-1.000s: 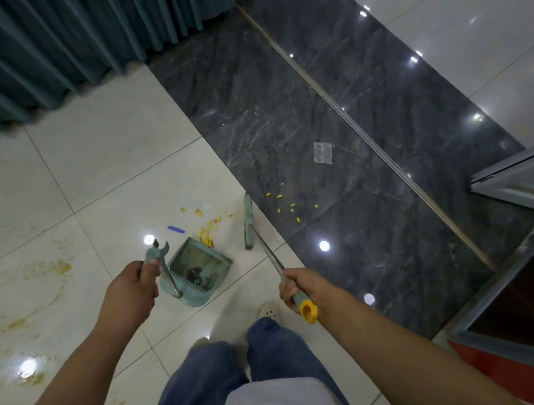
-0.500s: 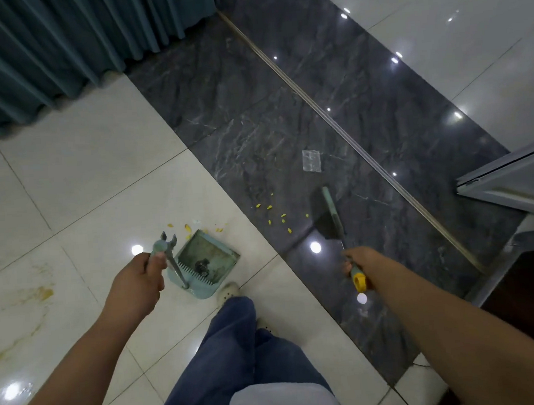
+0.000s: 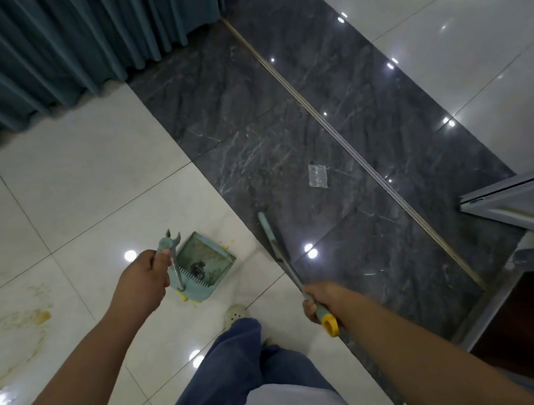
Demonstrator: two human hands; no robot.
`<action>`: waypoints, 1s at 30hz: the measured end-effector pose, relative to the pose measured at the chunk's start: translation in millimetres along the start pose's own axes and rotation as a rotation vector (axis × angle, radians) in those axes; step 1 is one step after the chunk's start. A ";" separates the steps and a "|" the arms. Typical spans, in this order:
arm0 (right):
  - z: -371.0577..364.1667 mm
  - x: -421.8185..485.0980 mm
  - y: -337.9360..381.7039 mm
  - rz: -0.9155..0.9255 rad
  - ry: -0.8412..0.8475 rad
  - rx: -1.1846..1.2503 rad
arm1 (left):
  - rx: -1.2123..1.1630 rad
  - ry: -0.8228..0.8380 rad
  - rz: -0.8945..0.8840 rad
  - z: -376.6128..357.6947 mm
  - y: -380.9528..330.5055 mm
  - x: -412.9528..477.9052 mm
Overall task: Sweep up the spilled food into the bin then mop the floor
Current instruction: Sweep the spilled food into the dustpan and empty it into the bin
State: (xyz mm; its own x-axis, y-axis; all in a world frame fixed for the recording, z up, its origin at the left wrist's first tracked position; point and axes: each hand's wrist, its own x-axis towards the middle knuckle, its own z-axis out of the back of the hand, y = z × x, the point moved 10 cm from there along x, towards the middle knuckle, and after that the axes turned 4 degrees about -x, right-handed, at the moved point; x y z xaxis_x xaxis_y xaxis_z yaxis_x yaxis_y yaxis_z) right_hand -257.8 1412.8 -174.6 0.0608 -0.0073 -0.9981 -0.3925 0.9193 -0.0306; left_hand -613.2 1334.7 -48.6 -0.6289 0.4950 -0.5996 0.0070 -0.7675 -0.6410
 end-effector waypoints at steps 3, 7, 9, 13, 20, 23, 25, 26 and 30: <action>-22.6 -17.7 13.2 0.019 0.059 0.049 | 0.027 -0.009 -0.014 7.5 -10.8 12.8; -27.5 -32.7 35.4 0.069 0.105 0.084 | 0.048 -0.018 -0.026 13.0 -25.6 23.8; -20.0 -34.3 47.8 0.110 0.078 0.029 | 0.055 -0.019 -0.034 12.6 -34.5 27.8; 9.5 -36.3 84.0 0.206 -0.005 -0.048 | 0.064 0.007 -0.044 5.1 -52.5 36.4; 98.1 -35.3 174.0 0.310 -0.141 0.057 | 0.127 -0.016 -0.061 -16.8 -98.5 56.1; 132.4 -37.9 220.6 0.344 -0.168 0.126 | 0.121 -0.044 -0.048 -27.3 -116.7 63.7; 149.2 -47.8 253.5 0.384 -0.181 0.124 | 0.101 -0.056 -0.037 -36.0 -128.0 67.4; 158.7 -50.2 269.4 0.401 -0.200 0.098 | 0.083 -0.060 -0.029 -41.1 -133.3 69.4; 187.4 -44.7 319.1 0.376 -0.240 -0.029 | 0.034 -0.089 0.014 -62.1 -149.9 77.2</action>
State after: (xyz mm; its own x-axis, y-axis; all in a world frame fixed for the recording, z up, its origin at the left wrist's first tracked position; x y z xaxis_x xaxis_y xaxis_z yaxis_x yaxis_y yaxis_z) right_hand -213.7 1780.2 -129.8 0.1193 0.4198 -0.8997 -0.4534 0.8292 0.3268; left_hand -614.5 1513.3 -28.6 -0.6957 0.4468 -0.5625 -0.0093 -0.7885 -0.6149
